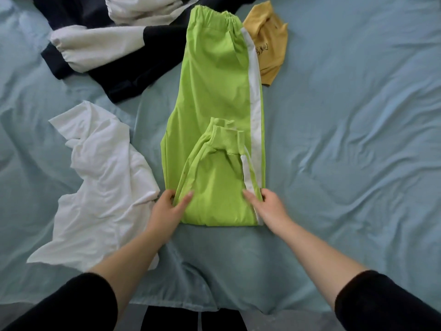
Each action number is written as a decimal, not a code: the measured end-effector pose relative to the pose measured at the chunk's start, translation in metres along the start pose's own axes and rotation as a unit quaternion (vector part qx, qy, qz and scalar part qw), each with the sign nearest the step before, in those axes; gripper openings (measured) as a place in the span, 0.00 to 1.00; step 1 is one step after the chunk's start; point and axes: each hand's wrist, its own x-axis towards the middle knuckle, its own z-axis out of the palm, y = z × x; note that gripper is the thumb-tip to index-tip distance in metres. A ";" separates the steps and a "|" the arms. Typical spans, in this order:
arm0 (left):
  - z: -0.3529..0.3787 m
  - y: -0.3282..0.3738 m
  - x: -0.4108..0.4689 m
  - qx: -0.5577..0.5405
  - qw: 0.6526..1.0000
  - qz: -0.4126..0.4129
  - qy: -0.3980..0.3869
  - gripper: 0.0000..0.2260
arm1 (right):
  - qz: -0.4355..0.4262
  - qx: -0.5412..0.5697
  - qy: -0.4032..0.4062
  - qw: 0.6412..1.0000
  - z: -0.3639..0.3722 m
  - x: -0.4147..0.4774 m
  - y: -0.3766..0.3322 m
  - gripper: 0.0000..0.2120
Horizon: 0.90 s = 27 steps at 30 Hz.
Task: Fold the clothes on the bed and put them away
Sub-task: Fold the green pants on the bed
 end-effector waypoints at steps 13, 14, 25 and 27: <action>0.006 -0.013 -0.023 0.052 0.998 0.010 -0.031 0.18 | -0.017 0.056 0.047 0.997 0.006 -0.029 0.024 0.17; 0.009 -0.003 -0.017 0.032 0.999 0.008 -0.019 0.19 | -0.025 0.072 0.060 0.995 0.005 -0.022 0.014 0.18; 0.030 0.011 -0.002 0.041 0.999 -0.023 -0.026 0.22 | -0.053 0.039 0.063 0.996 0.023 -0.002 -0.013 0.14; 0.029 0.015 -0.007 0.076 0.997 0.011 0.006 0.20 | -0.058 -0.008 0.089 0.994 0.024 -0.007 -0.011 0.09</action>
